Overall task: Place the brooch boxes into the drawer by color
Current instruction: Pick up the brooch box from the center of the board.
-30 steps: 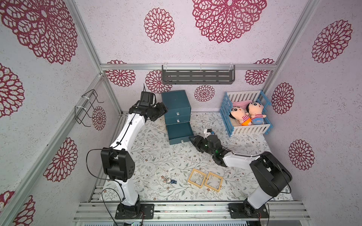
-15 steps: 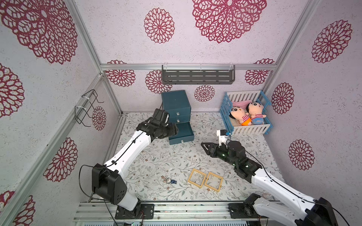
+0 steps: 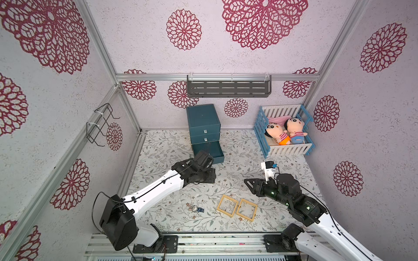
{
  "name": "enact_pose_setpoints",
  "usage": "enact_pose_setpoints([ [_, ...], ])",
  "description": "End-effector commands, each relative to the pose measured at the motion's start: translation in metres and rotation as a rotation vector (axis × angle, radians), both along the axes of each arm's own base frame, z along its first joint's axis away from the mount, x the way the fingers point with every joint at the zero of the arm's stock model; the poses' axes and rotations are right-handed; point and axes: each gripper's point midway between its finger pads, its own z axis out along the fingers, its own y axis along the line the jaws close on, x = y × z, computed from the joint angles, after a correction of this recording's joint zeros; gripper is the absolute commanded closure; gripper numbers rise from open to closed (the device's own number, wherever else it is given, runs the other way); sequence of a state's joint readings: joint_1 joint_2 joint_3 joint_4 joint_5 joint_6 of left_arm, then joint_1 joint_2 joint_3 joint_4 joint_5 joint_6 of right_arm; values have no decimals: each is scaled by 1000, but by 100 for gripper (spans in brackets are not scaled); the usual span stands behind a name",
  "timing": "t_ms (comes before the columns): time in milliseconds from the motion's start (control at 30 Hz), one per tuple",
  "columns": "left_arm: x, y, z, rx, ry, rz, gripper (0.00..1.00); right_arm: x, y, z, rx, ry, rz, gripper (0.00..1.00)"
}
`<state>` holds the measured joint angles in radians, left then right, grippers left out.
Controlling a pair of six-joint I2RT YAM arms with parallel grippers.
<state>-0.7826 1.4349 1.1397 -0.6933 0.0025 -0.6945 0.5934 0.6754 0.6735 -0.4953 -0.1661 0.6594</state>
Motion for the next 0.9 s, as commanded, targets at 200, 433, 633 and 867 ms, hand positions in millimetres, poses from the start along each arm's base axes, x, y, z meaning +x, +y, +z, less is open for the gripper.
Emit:
enact_pose_setpoints([
  [200, -34, -25, -31, 57, -24, -40, 51, -11, -19, -5, -129, 43, -17, 55],
  [433, -50, -40, -52, 146, -37, -89, 55, -16, -14, 4, -108, -3, 34, 55],
  [633, -55, -44, -66, 201, -57, -107, 55, -20, -15, 6, -105, -25, 44, 55],
  [867, -59, -49, -87, 221, -72, -121, 55, -21, -15, 8, -97, -29, 44, 55],
])
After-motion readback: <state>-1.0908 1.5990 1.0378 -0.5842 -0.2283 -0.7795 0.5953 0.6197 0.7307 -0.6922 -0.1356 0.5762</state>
